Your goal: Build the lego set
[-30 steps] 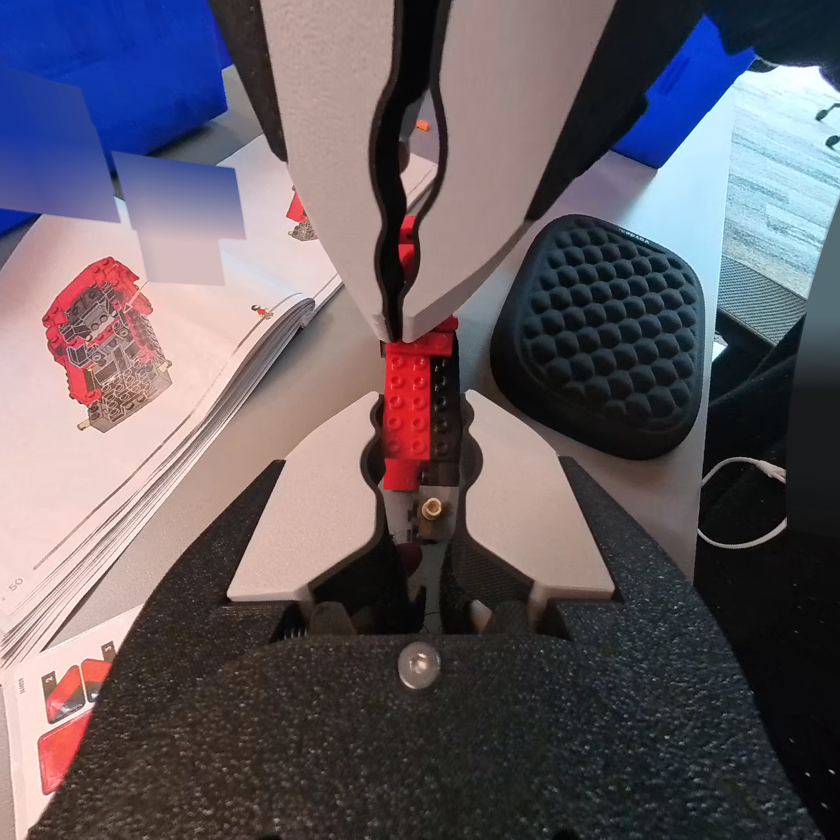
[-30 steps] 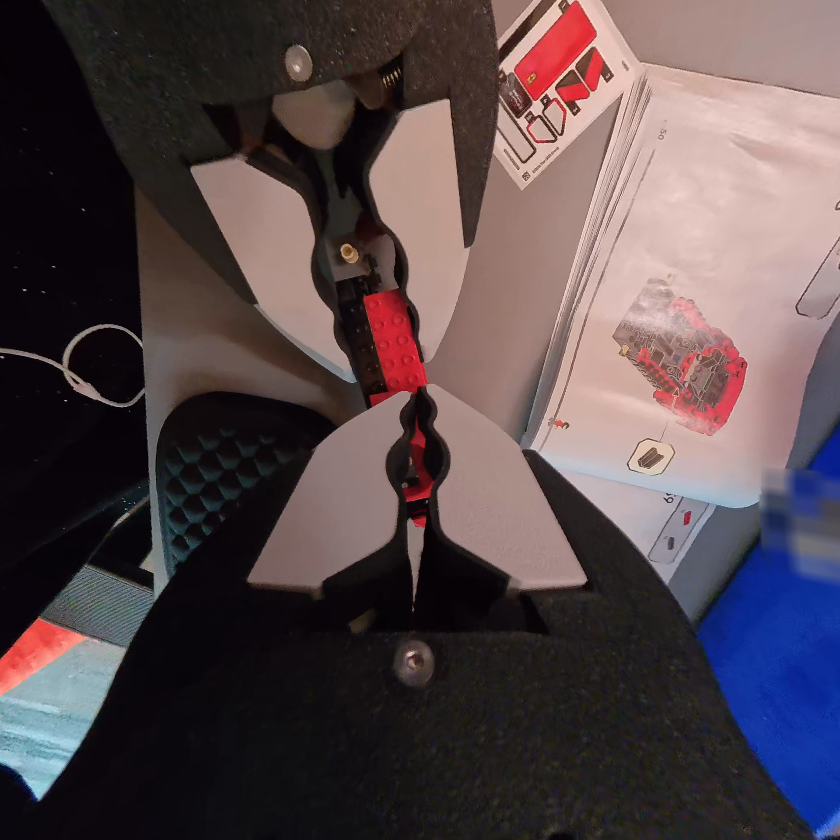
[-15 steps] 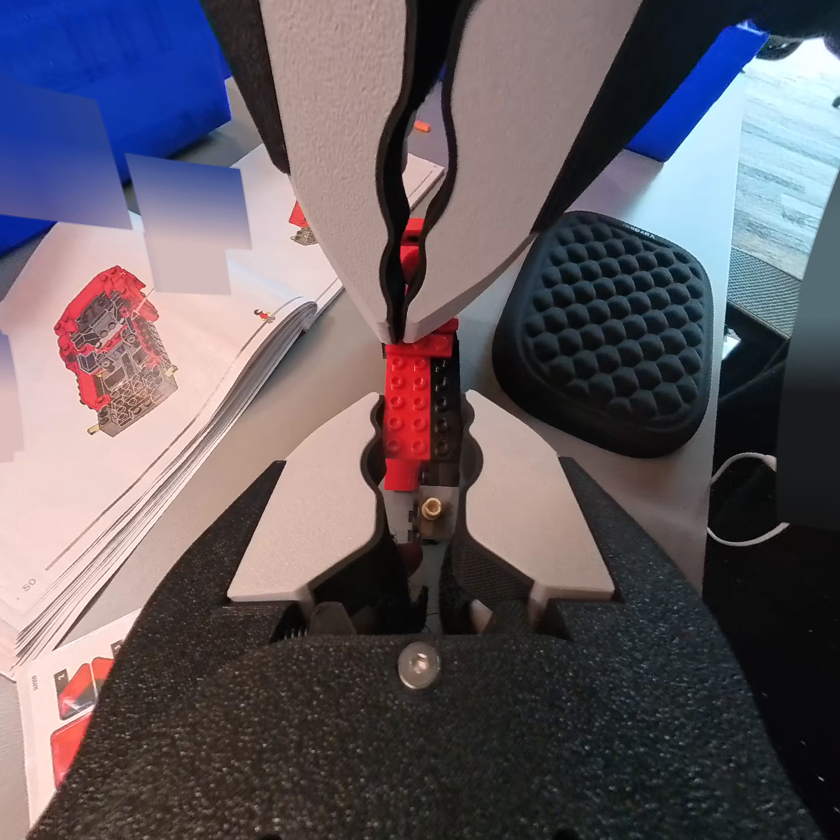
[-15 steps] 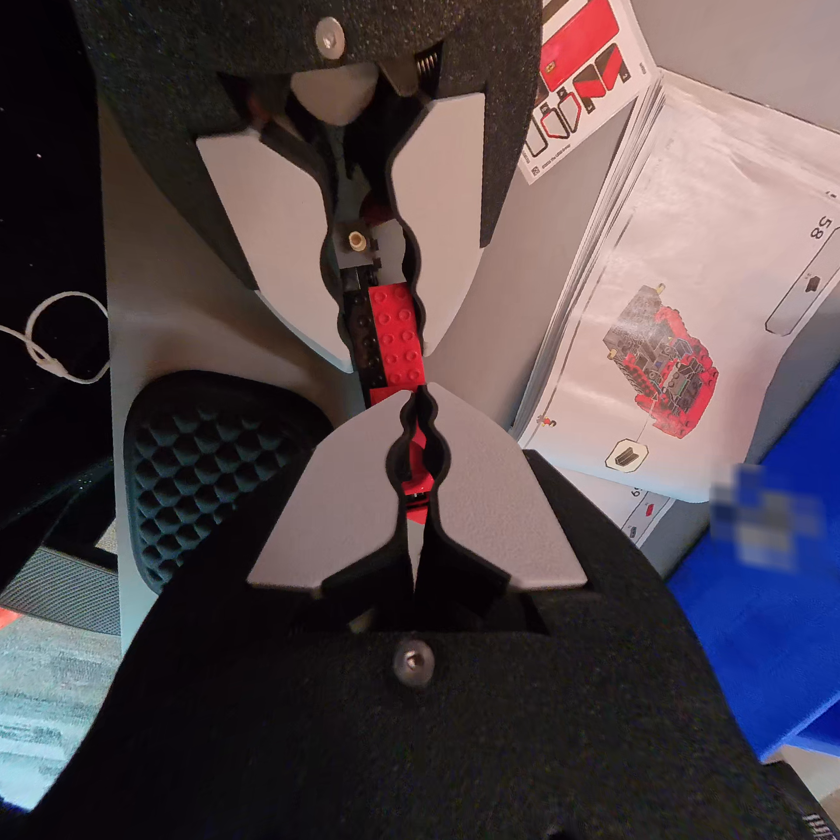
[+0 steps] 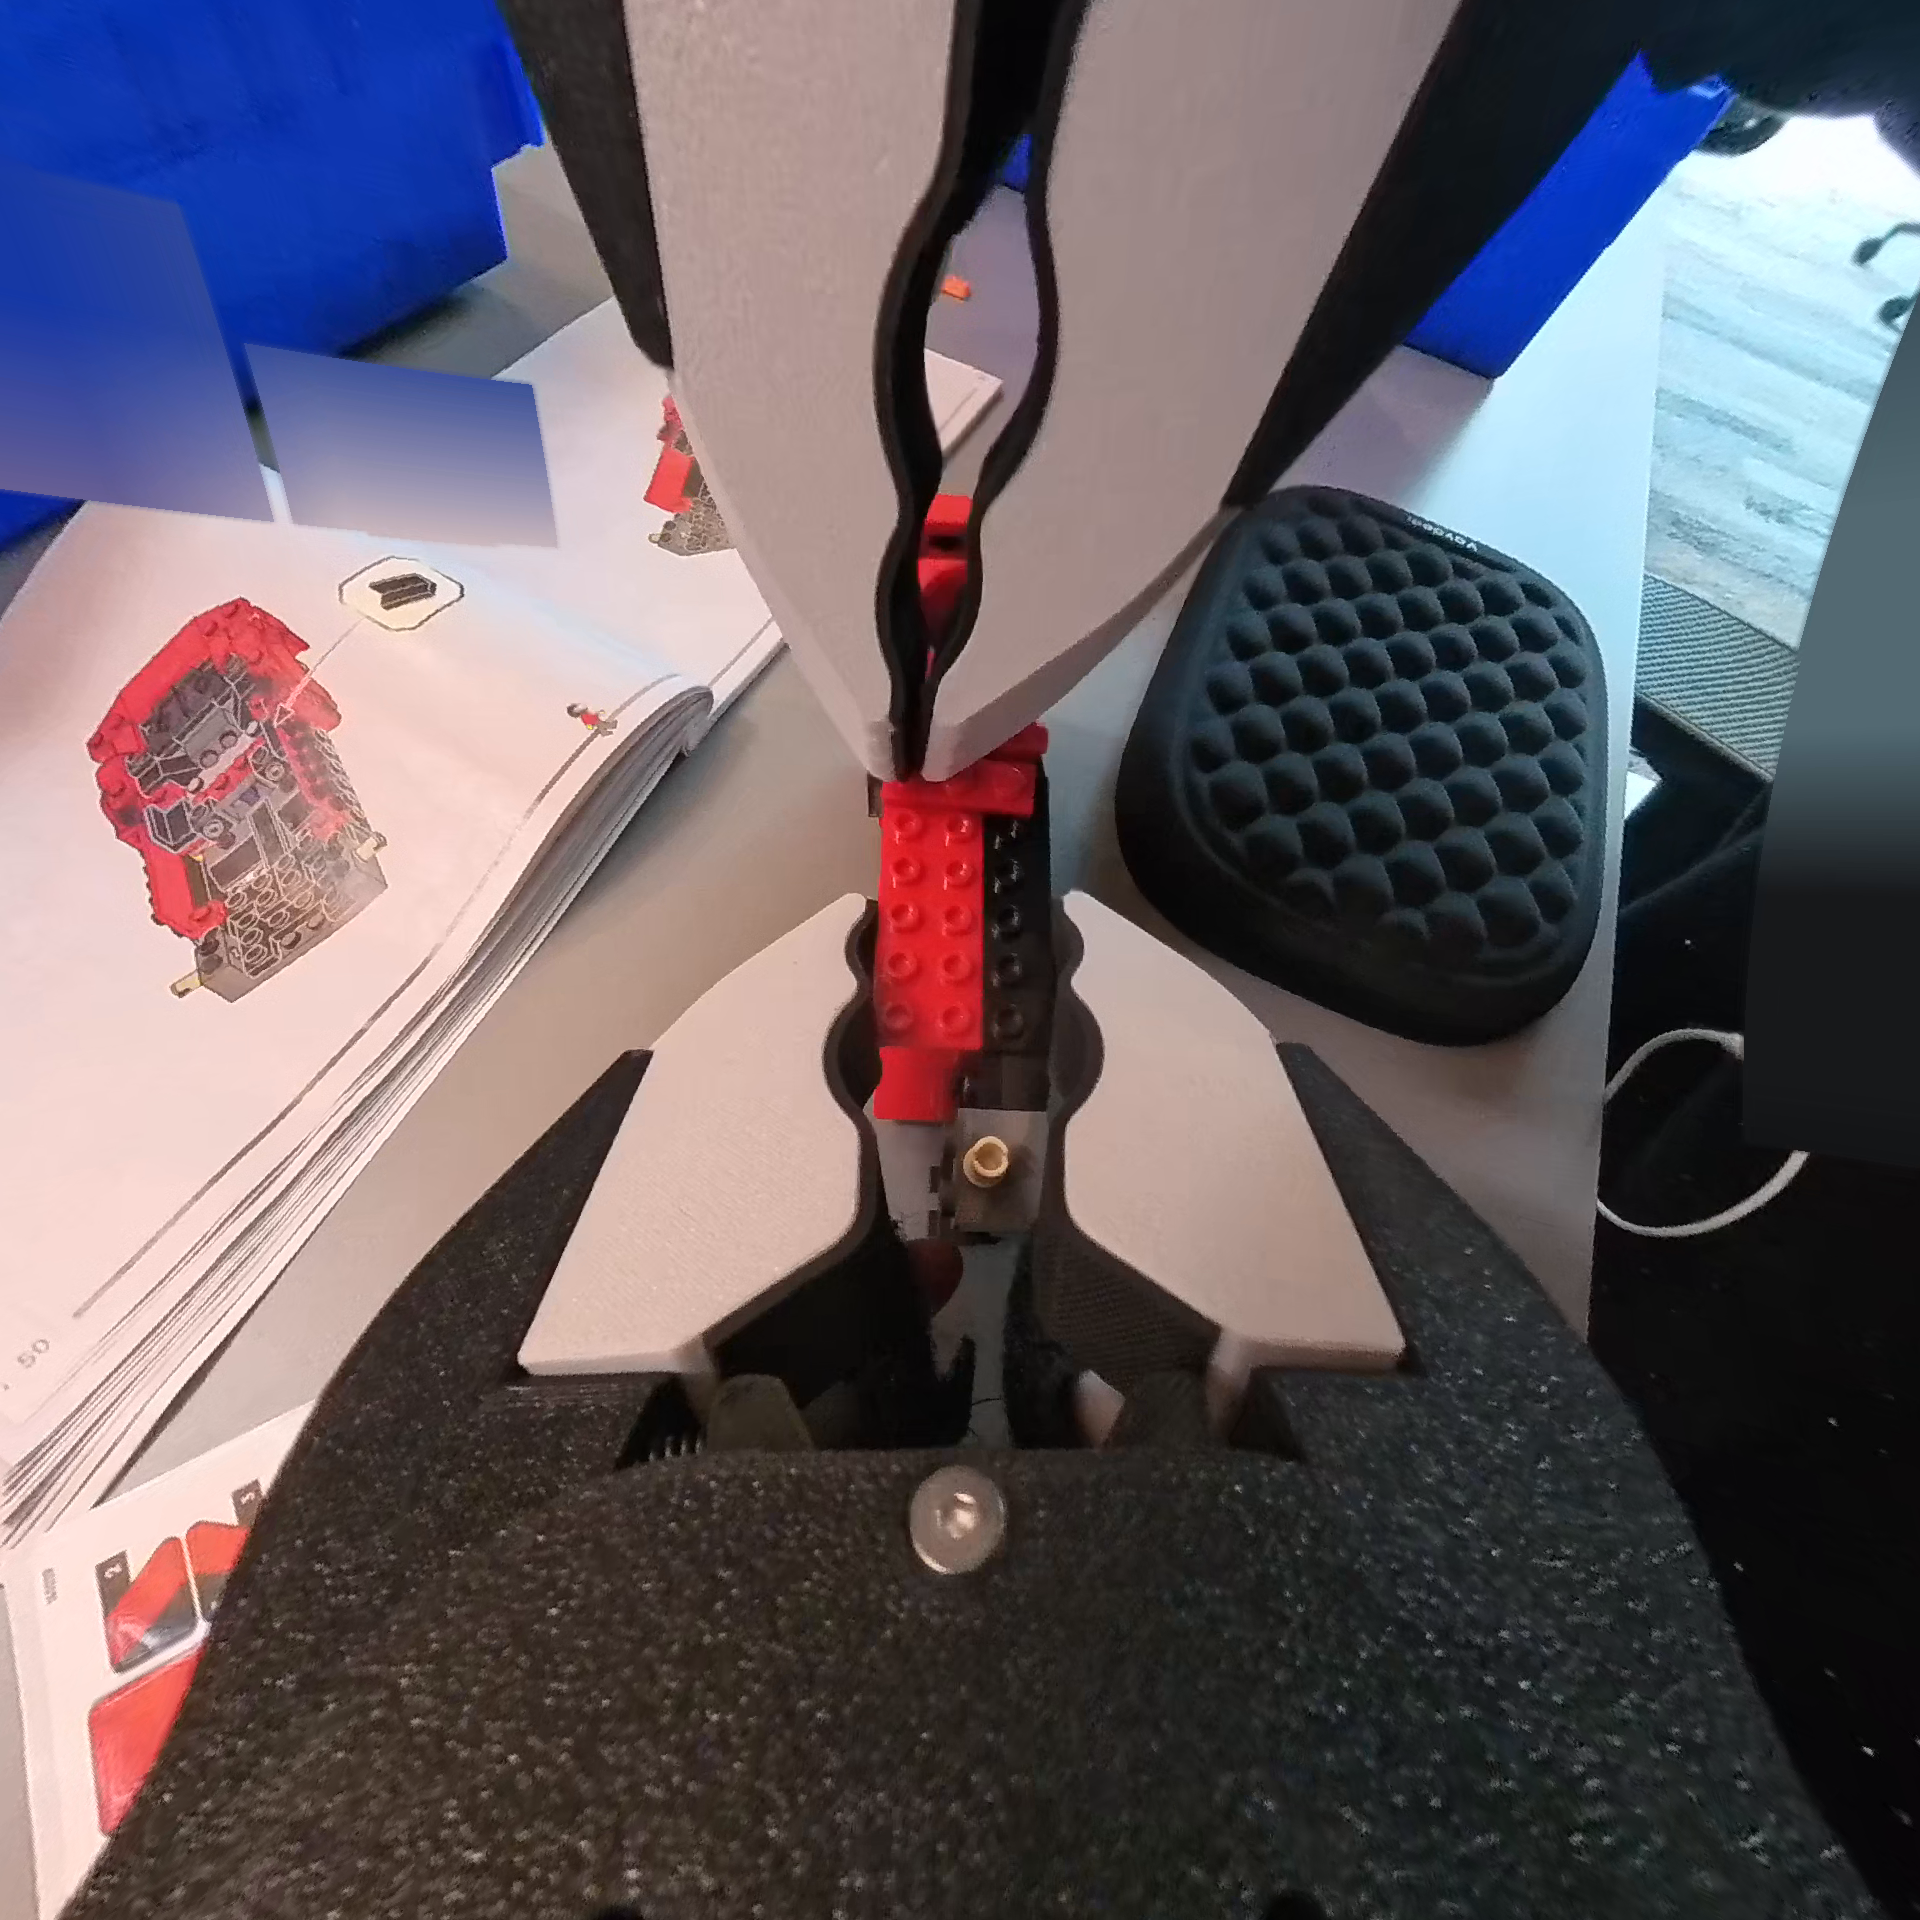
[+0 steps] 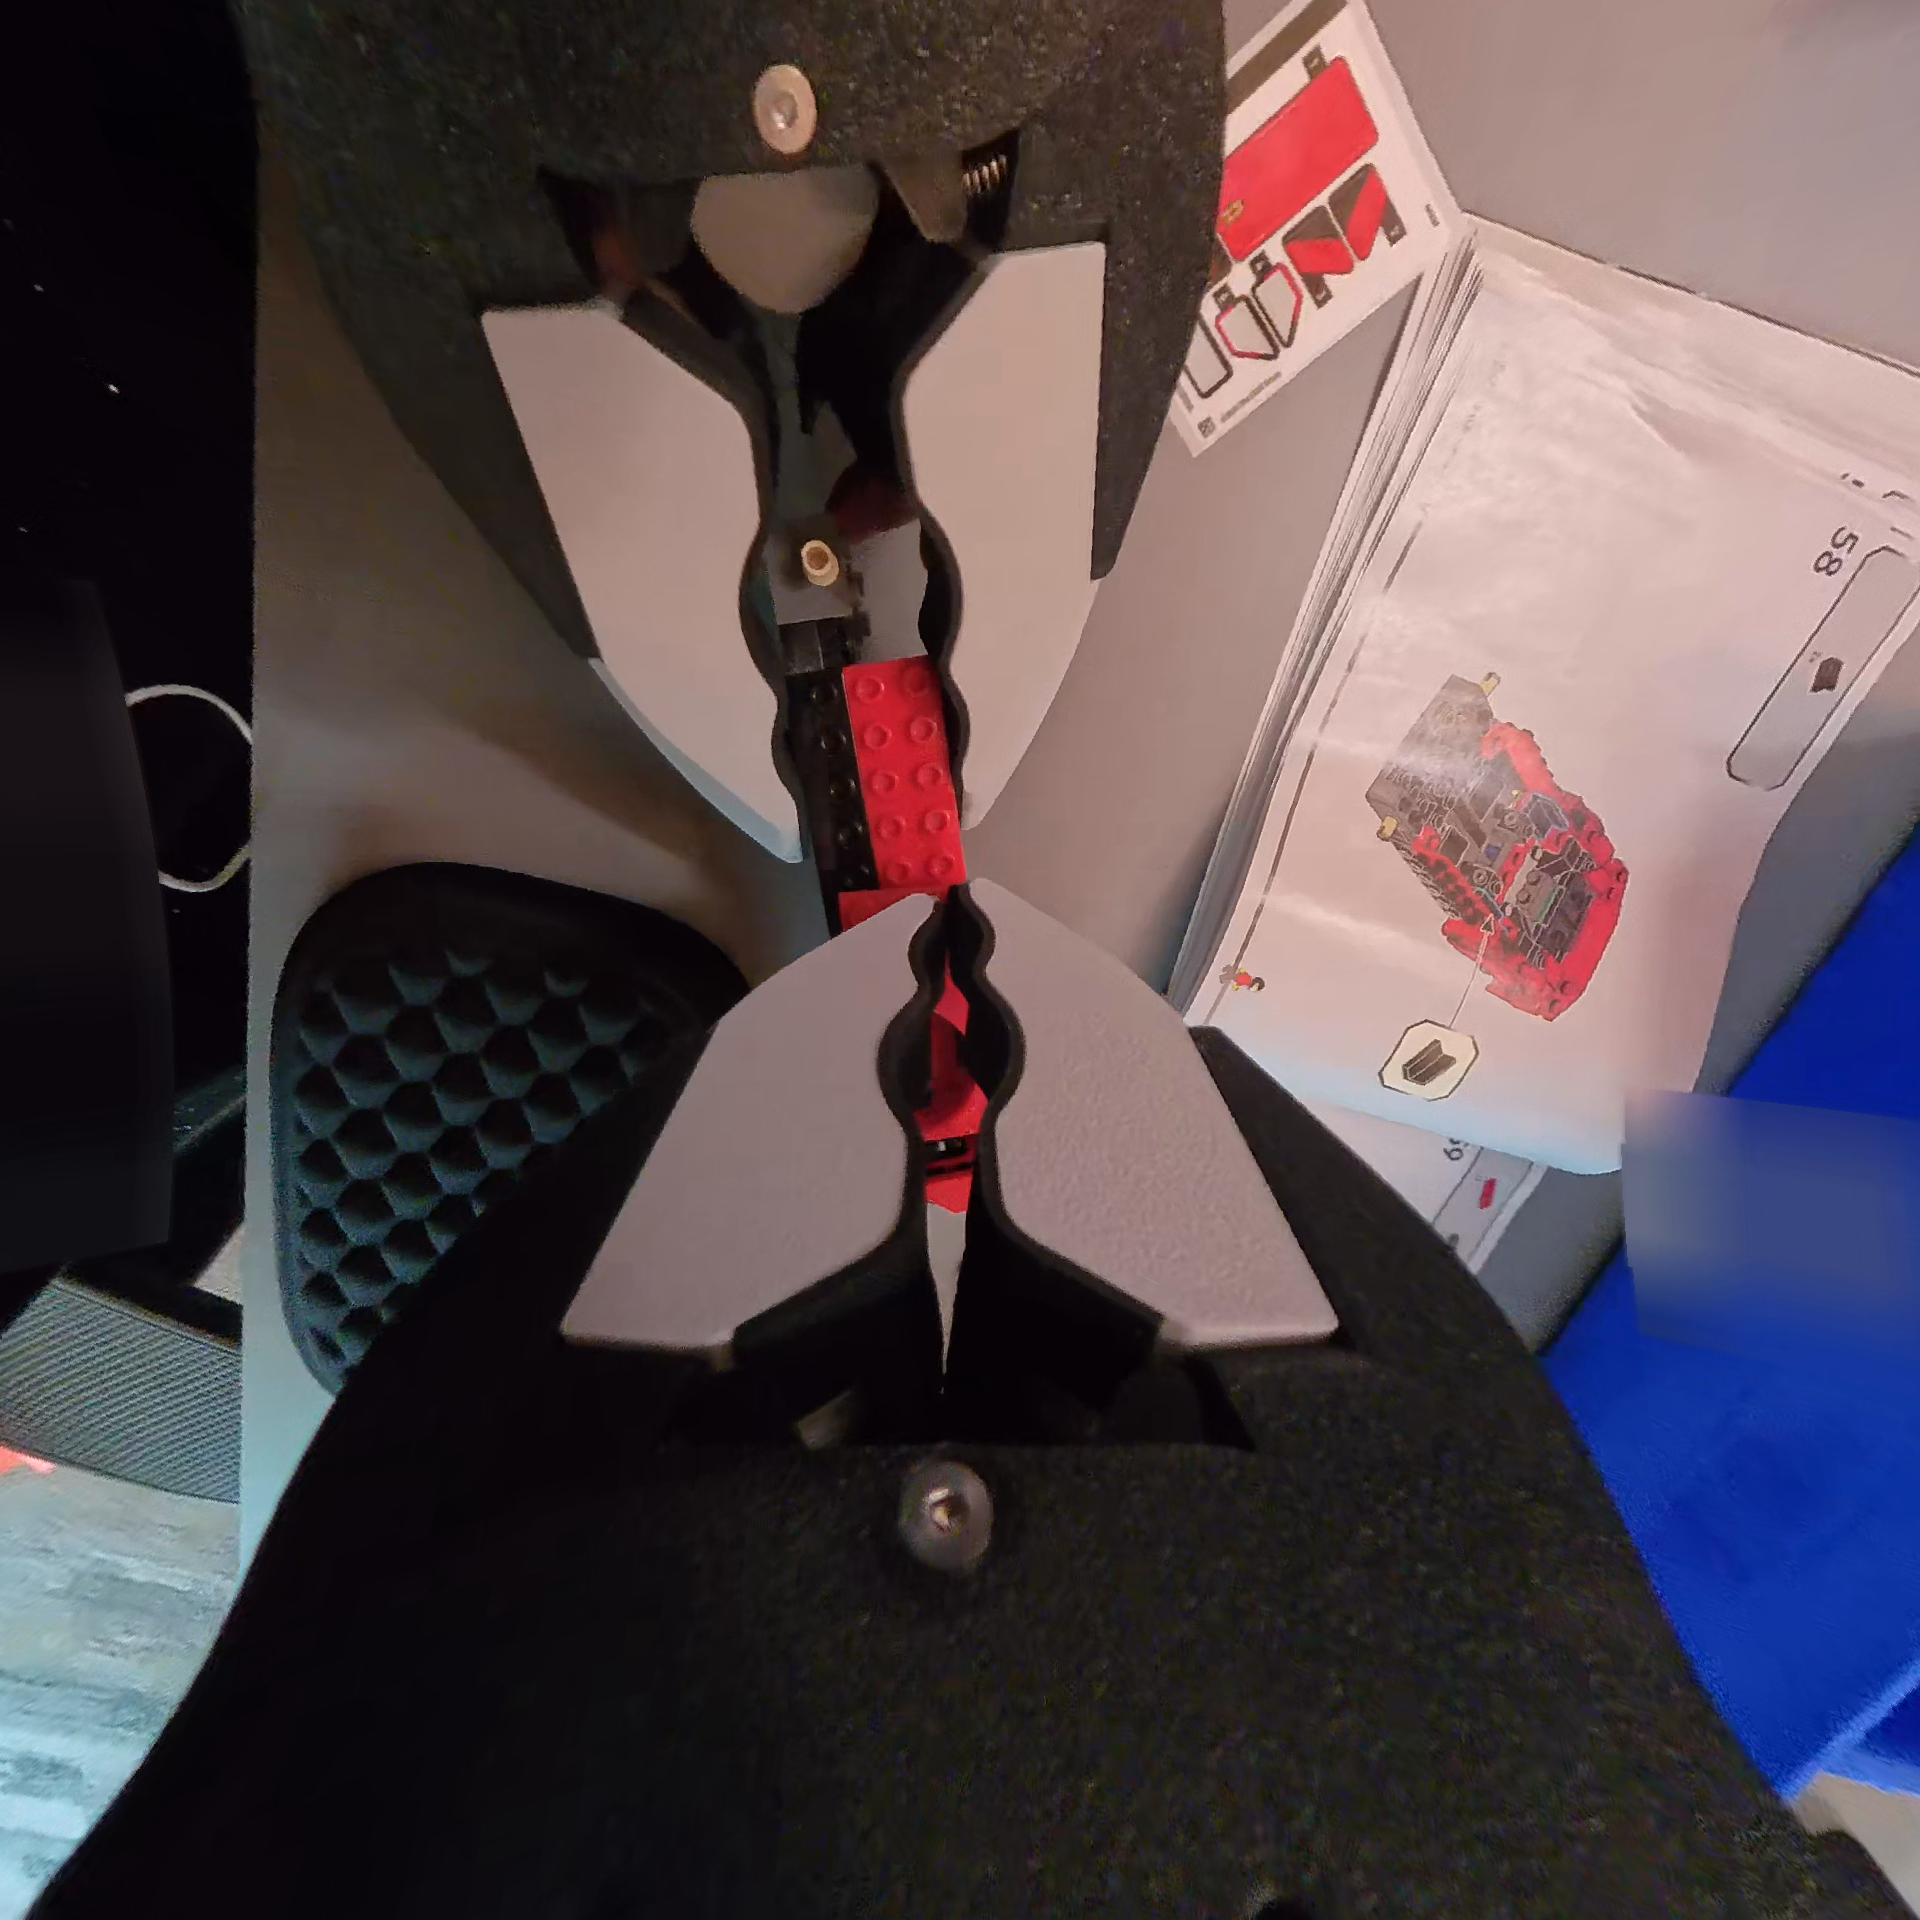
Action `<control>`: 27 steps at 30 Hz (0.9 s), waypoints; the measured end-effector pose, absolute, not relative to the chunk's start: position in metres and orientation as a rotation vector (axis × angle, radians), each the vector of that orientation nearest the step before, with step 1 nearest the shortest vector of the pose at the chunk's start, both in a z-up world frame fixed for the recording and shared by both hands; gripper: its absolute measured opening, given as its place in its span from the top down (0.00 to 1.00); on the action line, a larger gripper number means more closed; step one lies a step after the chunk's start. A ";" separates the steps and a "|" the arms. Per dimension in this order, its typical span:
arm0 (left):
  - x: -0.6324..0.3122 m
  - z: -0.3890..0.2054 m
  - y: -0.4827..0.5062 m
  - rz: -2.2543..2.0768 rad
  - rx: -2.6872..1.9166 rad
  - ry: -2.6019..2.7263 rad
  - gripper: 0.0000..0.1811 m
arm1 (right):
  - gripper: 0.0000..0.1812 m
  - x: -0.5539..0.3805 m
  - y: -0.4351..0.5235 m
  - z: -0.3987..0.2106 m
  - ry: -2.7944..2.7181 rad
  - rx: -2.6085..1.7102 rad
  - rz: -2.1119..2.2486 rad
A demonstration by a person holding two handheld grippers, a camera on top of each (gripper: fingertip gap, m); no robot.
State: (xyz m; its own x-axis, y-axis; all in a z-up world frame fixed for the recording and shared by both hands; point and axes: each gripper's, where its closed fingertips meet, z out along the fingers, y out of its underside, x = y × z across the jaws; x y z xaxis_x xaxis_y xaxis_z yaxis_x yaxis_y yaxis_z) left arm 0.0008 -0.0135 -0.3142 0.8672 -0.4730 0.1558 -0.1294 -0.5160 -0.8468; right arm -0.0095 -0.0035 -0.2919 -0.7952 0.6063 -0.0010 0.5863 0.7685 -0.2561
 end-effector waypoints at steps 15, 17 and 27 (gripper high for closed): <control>0.001 -0.314 -0.014 -0.481 -2.097 0.429 0.84 | 1.00 0.004 -0.012 -0.291 -2.928 -1.043 0.349; 0.001 -0.314 -0.014 -0.480 -2.097 0.431 0.84 | 1.00 0.004 -0.012 -0.291 -2.926 -1.059 0.344; 0.002 -0.314 -0.014 -0.481 -2.097 0.438 0.84 | 1.00 0.007 -0.011 -0.292 -2.933 -1.138 0.303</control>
